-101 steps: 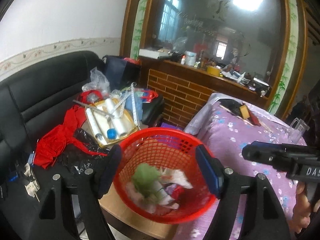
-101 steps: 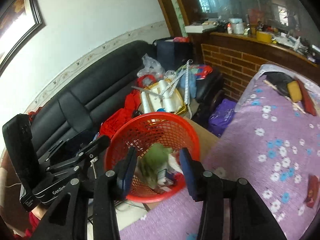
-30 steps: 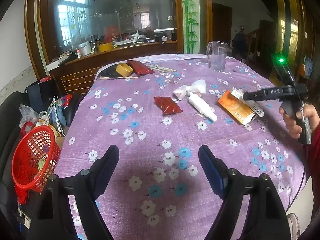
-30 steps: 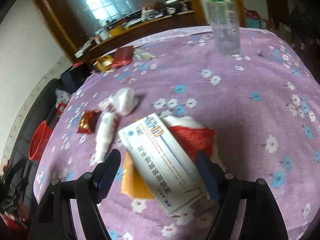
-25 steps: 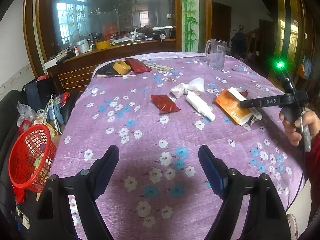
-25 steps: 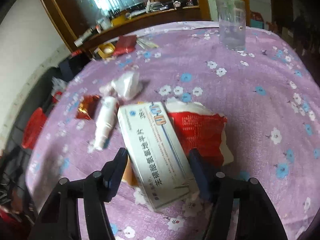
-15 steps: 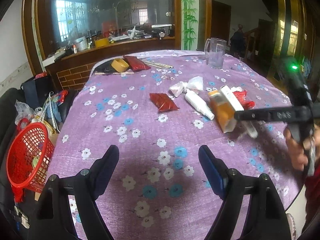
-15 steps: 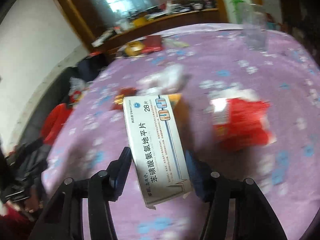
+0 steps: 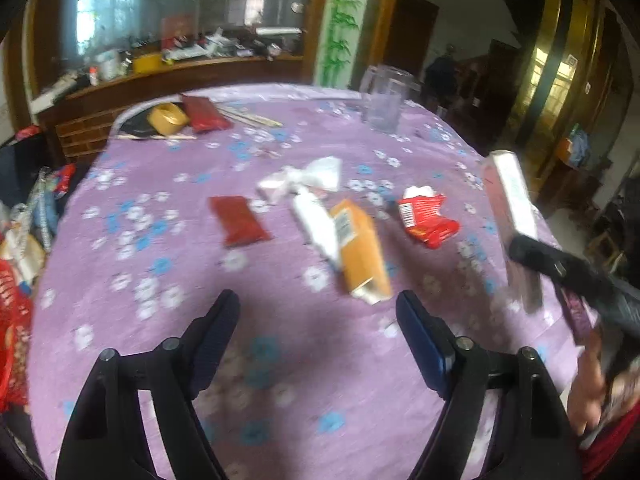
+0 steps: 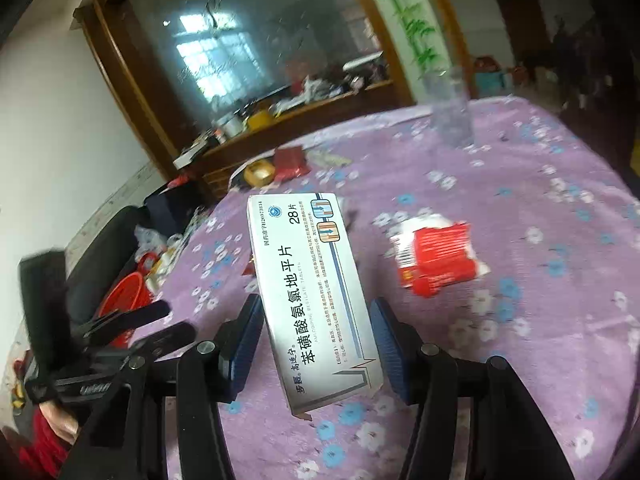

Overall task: Collect trash
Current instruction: 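Grasp the white medicine box with the right tool while the left tool grasps the orange box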

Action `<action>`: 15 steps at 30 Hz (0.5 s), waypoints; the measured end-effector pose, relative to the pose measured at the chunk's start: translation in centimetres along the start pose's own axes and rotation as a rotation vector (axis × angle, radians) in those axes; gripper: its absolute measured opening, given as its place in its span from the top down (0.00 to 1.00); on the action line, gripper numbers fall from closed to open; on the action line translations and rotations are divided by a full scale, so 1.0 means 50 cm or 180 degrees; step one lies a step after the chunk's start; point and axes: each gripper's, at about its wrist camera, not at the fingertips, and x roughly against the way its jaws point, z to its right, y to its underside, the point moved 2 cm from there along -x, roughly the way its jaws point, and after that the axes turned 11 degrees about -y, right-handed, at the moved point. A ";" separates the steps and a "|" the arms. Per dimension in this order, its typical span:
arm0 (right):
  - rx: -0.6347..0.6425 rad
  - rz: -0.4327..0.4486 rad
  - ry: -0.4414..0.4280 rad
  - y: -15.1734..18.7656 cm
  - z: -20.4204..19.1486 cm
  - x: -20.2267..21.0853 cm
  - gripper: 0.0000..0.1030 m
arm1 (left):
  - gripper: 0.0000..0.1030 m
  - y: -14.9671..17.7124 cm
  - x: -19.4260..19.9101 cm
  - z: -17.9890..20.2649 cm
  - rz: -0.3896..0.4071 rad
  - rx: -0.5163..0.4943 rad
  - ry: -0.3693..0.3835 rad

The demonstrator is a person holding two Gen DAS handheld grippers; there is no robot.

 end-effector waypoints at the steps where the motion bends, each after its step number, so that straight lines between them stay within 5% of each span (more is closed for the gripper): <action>1: -0.0021 0.0037 -0.0014 0.003 0.001 0.008 0.42 | 0.31 -0.008 -0.015 0.009 -0.0068 0.0023 0.0068; 11: -0.0136 0.0129 0.0014 0.028 0.037 0.062 0.42 | 0.48 -0.055 -0.170 0.069 -0.0678 0.0138 0.0292; 15: -0.0158 0.0145 0.0041 0.034 0.048 0.065 0.42 | 0.70 -0.060 -0.203 0.087 -0.0777 0.0126 0.0348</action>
